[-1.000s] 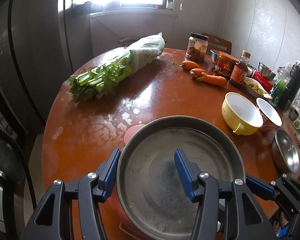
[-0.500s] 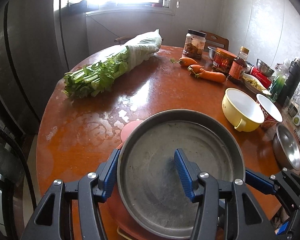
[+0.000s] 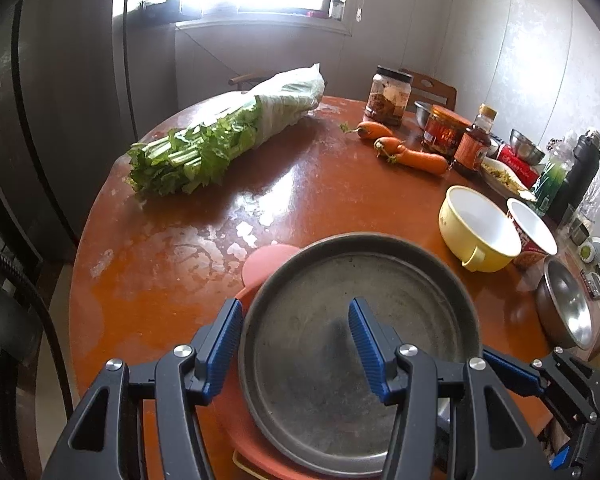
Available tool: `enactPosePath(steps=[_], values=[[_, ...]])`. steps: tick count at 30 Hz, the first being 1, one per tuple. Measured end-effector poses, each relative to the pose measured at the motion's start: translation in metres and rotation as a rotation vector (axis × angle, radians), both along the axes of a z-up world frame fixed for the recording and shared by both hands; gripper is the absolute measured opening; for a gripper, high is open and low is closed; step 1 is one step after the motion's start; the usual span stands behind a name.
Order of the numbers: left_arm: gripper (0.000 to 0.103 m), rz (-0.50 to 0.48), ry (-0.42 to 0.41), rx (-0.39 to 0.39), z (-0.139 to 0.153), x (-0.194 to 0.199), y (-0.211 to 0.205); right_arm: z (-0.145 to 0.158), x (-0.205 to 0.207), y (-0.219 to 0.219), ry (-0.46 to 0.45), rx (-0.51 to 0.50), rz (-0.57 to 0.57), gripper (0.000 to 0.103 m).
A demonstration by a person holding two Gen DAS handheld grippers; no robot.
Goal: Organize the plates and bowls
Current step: 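Carry the steel plate with the left tool onto the pink bowl stack, then open the left tool and pull it back from the plate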
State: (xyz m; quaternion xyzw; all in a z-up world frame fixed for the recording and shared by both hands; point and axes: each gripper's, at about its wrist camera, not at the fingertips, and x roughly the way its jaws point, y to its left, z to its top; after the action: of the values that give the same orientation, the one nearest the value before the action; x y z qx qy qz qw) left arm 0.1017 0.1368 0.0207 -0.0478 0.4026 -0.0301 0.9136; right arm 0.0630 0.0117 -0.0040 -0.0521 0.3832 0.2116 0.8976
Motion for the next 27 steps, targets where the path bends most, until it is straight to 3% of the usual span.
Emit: enactPosePath(steps=[14,27], values=[[0.061,-0.013,-0.068,0.026,0.03,-0.005,-0.024,0.027,-0.011,-0.033,-0.096,0.016,-0.066,0.064],[0.063,-0.07,-0.096,0.067,0.047,-0.009,-0.076,0.052,-0.017,-0.101,-0.169,0.054,-0.195,0.071]])
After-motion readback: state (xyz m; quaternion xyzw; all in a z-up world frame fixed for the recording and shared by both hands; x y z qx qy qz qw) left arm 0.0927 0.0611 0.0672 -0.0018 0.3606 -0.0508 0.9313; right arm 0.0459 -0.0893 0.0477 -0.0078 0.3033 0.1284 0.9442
